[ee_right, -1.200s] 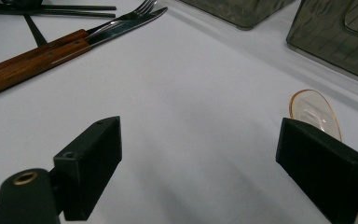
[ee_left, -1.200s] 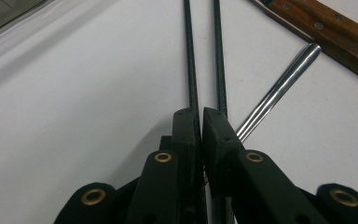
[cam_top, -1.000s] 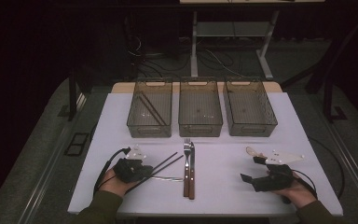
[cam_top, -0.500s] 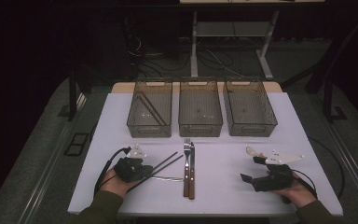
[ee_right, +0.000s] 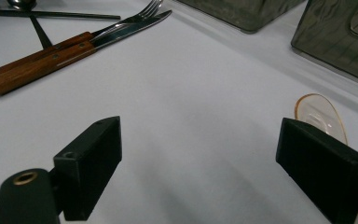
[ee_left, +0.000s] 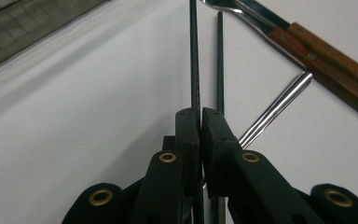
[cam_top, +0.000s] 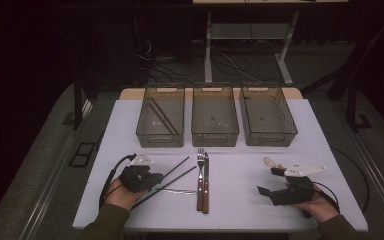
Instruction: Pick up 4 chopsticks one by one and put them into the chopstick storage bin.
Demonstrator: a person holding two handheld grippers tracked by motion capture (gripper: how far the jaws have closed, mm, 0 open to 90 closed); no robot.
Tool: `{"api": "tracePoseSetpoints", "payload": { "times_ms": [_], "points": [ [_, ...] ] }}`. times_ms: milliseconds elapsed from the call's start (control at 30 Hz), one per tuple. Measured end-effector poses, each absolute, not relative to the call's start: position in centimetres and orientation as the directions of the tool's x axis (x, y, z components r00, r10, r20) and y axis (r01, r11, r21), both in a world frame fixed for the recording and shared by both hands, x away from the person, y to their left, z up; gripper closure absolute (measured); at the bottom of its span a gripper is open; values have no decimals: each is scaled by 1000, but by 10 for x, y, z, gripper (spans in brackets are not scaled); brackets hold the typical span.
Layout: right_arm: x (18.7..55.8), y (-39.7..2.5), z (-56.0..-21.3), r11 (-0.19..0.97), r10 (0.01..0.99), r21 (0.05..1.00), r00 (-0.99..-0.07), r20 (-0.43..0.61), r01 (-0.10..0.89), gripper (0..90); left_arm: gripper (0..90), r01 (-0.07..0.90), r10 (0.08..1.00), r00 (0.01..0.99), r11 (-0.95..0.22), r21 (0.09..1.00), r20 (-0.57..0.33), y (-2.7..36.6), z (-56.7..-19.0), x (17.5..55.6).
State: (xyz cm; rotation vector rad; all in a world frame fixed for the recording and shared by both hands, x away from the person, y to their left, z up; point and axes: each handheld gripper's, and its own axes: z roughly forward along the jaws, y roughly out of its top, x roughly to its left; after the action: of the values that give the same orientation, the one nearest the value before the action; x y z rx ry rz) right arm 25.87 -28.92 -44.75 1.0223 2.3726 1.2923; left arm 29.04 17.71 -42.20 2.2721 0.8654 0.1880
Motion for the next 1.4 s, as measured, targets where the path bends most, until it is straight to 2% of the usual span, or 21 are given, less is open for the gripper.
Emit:
{"api": "tracePoseSetpoints", "payload": {
  "times_ms": [1400],
  "points": [
    [260,-286,-448,345,673,822,-730,120,453,140,856,514,649,744,-403,758,-159,179,-386,310]
  ]
}}
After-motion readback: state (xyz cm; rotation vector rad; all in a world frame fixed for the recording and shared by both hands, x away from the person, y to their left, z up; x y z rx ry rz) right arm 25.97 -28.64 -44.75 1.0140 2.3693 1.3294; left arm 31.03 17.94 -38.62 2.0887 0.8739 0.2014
